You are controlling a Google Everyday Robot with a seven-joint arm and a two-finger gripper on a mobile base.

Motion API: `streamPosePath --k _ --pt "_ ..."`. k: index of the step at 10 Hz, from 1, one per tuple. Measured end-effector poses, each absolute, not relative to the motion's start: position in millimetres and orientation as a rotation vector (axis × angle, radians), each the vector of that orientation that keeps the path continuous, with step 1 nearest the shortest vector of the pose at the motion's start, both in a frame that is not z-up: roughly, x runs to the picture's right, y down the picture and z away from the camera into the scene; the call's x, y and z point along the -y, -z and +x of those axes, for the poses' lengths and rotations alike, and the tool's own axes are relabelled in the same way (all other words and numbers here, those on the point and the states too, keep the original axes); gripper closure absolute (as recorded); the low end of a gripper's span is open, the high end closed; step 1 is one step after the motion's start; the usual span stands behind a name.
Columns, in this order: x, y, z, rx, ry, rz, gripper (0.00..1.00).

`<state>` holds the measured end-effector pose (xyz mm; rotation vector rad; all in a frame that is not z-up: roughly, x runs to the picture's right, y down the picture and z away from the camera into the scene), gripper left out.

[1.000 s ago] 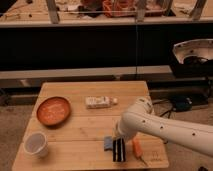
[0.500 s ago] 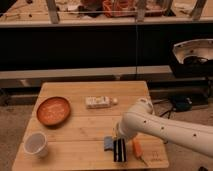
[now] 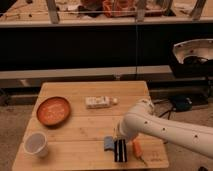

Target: Place the eraser on the white sponge

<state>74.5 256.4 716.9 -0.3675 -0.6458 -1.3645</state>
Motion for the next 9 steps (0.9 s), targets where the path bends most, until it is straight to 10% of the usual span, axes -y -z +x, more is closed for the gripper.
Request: streamPosePath --k 9 --pt "-261.6 -718.3 85.1 0.635 1.359 -0.358 0.95"
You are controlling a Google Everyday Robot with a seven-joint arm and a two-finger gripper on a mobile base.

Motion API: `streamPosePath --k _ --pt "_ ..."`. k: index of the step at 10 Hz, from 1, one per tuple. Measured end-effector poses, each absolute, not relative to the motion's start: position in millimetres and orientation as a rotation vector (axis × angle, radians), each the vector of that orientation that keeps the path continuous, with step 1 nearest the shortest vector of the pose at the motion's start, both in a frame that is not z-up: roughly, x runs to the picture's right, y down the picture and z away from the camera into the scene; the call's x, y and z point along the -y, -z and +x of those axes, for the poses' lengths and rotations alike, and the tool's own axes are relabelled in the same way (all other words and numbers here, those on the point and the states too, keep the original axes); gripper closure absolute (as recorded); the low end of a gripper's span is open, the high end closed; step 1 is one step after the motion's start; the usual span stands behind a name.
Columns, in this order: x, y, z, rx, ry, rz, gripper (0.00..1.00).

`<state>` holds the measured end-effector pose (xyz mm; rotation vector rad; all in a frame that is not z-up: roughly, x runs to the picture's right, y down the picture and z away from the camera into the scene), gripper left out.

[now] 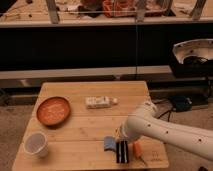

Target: Place the eraser on the white sponge

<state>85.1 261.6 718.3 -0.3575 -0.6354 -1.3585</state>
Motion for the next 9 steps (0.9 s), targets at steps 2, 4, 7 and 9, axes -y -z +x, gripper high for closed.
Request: streamPosePath --k 2,4,7,9 --pt "-261.2 -719.4 85.1 0.633 1.361 -0.355 0.95" --pt "-261.3 -720.1 86.6 0.631 1.359 -0.352 0.95" --pt "-261.0 -720.7 89.9 0.626 1.358 -0.349 0.95" --pt "-261.3 -721.2 90.2 0.625 1.361 -0.347 0.95"
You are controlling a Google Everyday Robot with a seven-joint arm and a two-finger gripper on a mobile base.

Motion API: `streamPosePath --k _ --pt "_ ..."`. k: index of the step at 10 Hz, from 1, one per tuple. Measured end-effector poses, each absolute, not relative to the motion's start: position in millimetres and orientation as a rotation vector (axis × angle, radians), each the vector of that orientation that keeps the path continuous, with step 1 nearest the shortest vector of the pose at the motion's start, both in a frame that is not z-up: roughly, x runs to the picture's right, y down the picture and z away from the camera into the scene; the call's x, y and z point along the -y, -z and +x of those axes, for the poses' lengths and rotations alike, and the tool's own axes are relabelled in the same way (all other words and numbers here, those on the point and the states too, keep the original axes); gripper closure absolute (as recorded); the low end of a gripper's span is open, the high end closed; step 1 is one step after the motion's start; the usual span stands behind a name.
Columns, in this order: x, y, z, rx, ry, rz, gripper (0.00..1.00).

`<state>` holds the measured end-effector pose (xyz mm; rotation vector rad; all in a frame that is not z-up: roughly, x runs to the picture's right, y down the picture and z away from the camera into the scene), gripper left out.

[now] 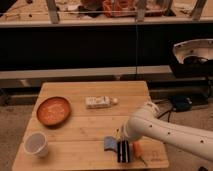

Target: Place the eraser on the white sponge

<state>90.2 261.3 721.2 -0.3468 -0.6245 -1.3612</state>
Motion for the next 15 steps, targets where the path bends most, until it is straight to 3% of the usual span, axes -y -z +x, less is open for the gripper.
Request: streamPosePath --k 15 --pt "-263.9 -722.0 98.4 0.608 1.378 -0.325 0.95"
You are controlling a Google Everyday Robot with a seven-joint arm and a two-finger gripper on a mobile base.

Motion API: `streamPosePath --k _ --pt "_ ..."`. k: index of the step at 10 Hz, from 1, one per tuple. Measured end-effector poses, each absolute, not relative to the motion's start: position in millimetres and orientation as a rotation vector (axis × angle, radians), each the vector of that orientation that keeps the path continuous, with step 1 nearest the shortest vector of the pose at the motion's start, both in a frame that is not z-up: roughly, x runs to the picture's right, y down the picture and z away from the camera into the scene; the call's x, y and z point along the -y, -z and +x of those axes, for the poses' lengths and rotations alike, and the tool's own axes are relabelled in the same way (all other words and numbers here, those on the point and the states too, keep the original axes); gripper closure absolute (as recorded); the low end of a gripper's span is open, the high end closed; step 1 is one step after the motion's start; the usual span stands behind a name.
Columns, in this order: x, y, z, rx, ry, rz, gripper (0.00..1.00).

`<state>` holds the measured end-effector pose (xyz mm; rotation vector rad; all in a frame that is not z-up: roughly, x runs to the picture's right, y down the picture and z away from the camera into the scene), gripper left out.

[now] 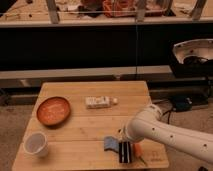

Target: Place the eraser on the white sponge

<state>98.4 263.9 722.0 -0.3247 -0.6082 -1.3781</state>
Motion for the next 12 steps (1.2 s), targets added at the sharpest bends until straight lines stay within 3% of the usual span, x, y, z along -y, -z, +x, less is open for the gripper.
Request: streamPosePath --k 4,6,9,12 --pt "-262.8 -723.1 98.5 0.606 1.384 -0.320 0.95" --pt "-262.7 -723.6 98.9 0.607 1.388 -0.317 0.89" --pt "-261.5 -724.5 98.5 0.605 1.396 -0.312 0.96" --pt "-261.3 -725.6 98.7 0.605 1.404 -0.308 0.96"
